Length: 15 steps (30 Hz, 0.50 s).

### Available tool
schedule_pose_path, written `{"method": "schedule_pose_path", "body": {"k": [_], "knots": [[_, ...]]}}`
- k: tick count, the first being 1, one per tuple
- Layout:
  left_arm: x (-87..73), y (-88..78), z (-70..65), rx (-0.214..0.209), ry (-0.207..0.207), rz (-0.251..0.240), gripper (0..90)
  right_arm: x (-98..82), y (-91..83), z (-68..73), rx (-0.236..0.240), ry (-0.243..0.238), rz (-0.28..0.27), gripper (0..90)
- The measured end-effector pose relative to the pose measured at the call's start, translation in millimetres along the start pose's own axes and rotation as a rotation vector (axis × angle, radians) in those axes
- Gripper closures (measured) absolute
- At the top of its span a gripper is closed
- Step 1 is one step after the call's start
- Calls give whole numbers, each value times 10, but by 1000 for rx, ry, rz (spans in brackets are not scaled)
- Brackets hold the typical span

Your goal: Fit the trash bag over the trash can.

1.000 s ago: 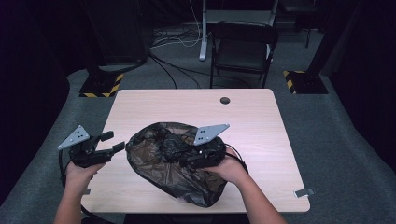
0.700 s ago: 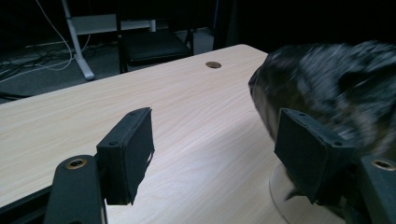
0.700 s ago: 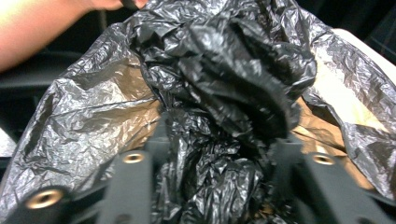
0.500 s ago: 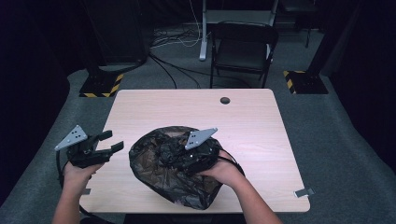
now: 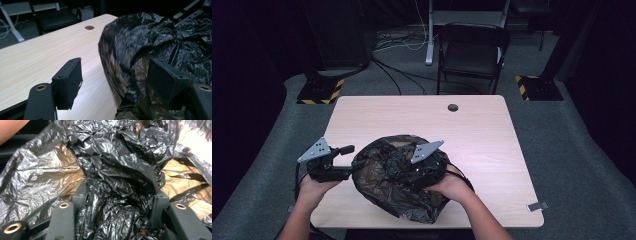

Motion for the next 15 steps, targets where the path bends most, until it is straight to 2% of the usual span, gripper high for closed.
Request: {"method": "schedule_pose_path", "body": {"k": [5,10,15], "knots": [[-76,62,18,-27,-13,22,397,-11,20,4,0,0,0,448],[-153,96,-1,-73,15,60,540,12,-12,18,-35,1,-30,342],[-199,140,-13,-93,22,92,582,94,-132,88,-51,-21,-77,267]]}}
Point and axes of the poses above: each handheld gripper's, and its own axes: y roughly forward along the jaws, x roughly out of its top, z roughly to its left, the point moved 3 cm from there along y, roughly forward along the jaws, and after that the axes turned 6 degrees about x, right-handed, at the moved point
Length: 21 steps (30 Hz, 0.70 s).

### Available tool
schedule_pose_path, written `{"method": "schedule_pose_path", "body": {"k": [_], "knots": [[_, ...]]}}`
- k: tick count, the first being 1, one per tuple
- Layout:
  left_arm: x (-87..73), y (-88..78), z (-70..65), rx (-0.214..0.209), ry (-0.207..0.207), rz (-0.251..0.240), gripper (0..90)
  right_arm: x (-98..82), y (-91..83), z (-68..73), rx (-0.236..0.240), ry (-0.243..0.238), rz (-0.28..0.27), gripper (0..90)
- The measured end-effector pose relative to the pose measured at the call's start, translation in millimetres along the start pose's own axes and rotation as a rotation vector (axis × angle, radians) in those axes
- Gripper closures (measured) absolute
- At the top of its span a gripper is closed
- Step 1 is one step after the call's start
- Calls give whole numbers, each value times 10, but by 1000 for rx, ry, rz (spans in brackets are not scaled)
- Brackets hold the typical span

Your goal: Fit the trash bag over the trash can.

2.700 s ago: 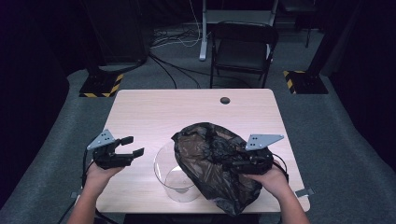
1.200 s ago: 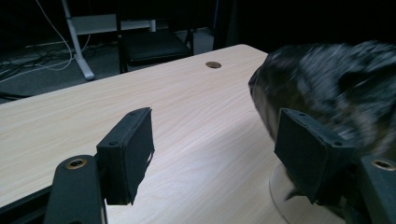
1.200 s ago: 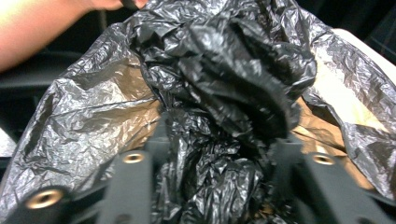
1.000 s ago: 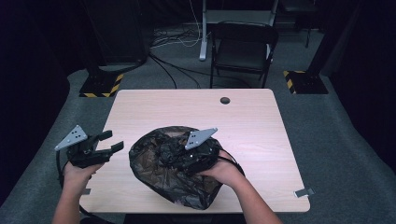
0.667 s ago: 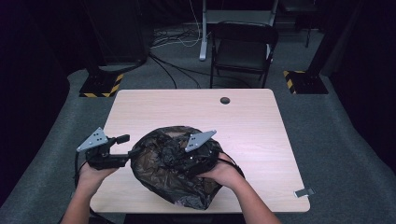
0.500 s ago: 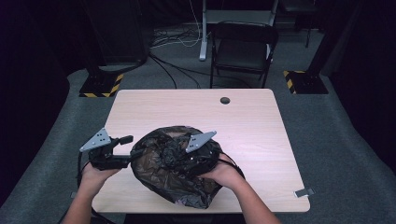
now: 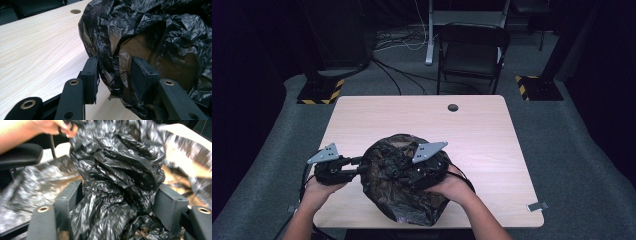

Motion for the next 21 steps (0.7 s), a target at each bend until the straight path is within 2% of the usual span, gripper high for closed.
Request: {"method": "schedule_pose_path", "body": {"k": [4,6,7,8,12,14,18,21], "knots": [[5,-8,0,8,-2,-8,583,86,-143,28,-25,-13,-48,200],[7,-9,3,11,-6,-12,527,98,-177,30,-26,-16,-60,194],[11,-9,4,15,-8,-13,527,106,-209,31,-27,-14,-73,189],[17,-8,9,31,-16,-14,432,113,-268,24,-36,-13,-87,182],[19,-24,29,46,-30,-24,378,89,-405,-13,-62,-7,-110,192],[13,-31,41,44,-38,-25,360,43,-498,-76,-91,10,-120,207],[14,-35,53,40,-44,-31,330,-96,-693,-290,-177,88,-141,256],[13,-30,62,45,-50,-30,325,-180,-795,-431,-209,126,-159,312]]}}
Point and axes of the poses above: each handheld gripper's, and its own axes: y roughly forward along the jaws, x roughly out of its top, z roughly to its left, the point moved 3 cm from there along y, roughly forward along the jaws, and after that the axes turned 6 degrees about x, right-handed, at the moved point
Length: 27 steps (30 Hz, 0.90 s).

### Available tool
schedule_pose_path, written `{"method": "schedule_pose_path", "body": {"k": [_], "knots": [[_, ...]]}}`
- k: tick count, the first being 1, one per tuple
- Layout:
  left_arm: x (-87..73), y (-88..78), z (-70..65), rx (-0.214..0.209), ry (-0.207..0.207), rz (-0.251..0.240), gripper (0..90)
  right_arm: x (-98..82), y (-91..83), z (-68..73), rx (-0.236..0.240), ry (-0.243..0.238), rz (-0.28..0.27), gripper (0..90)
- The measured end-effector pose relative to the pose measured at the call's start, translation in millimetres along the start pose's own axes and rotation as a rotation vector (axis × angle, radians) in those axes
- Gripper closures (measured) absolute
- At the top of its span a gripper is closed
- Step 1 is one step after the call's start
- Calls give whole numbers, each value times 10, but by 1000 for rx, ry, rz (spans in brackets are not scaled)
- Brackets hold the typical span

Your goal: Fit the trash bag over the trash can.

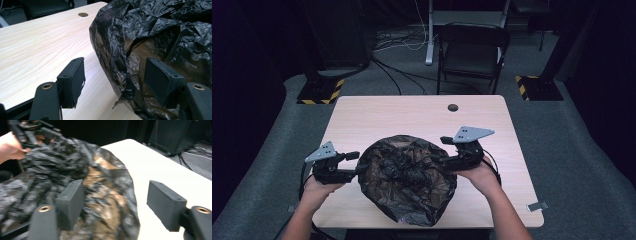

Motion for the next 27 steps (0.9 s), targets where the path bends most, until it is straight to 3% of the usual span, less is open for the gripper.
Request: {"method": "schedule_pose_path", "body": {"k": [4,8,13,16,22,27], "knots": [[-26,32,0,-17,-1,14,391,-79,11,-144,-8,30,25,372],[-54,46,-2,-32,7,21,458,-178,90,-201,-11,56,52,437],[-101,65,-10,-69,11,14,611,-235,152,-226,-26,62,29,691],[-164,133,-32,-72,36,40,725,-254,207,-213,-51,49,34,784],[-252,222,-100,-87,102,113,860,-272,287,-203,-89,38,27,836],[-317,206,-111,-91,109,139,881,-381,351,-256,-137,47,80,849]]}}
Point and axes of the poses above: each handheld gripper's, and its own axes: y roughly forward along the jaws, x roughly out of its top, z roughly to its left, the point moved 3 cm from there along y, roughly forward along the jaws, and after that the axes turned 6 degrees about x, right-handed, at the moved point
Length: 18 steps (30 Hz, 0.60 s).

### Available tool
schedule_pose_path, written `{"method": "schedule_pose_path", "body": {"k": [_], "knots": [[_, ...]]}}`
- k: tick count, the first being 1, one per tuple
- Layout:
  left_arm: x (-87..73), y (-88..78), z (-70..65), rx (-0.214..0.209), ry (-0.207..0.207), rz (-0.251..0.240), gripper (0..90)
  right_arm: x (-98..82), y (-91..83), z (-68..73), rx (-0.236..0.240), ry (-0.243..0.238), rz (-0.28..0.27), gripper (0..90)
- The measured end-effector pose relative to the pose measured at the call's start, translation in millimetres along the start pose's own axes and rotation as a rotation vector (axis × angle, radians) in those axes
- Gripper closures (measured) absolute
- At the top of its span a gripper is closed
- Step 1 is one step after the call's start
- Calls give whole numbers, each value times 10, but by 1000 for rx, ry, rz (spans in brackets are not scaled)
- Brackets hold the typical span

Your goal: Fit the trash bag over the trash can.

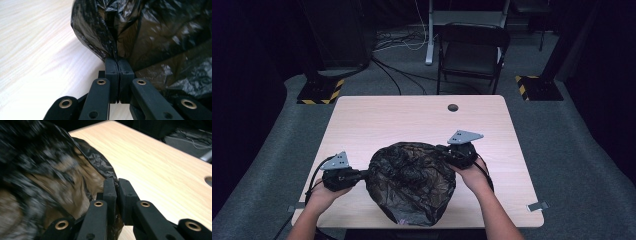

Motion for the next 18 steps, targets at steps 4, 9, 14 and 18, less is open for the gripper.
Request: {"method": "schedule_pose_path", "body": {"k": [4,9,14,18], "knots": [[-99,-29,-34,-7,9,25,888,-119,33,-25,-8,9,44,862],[-156,-30,-44,9,22,57,888,-275,77,-9,5,13,93,843],[-105,-117,23,49,-55,6,629,-295,-79,-24,9,56,43,601],[-54,-304,41,58,-97,-86,472,-259,-388,11,63,73,-2,500]]}}
Point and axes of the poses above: each handheld gripper's, and its own axes: y roughly forward along the jaws, x roughly out of its top, z roughly to its left, the point moved 3 cm from there along y, roughly forward along the jaws, and after that the axes turned 6 degrees about x, right-handed, at the moved point
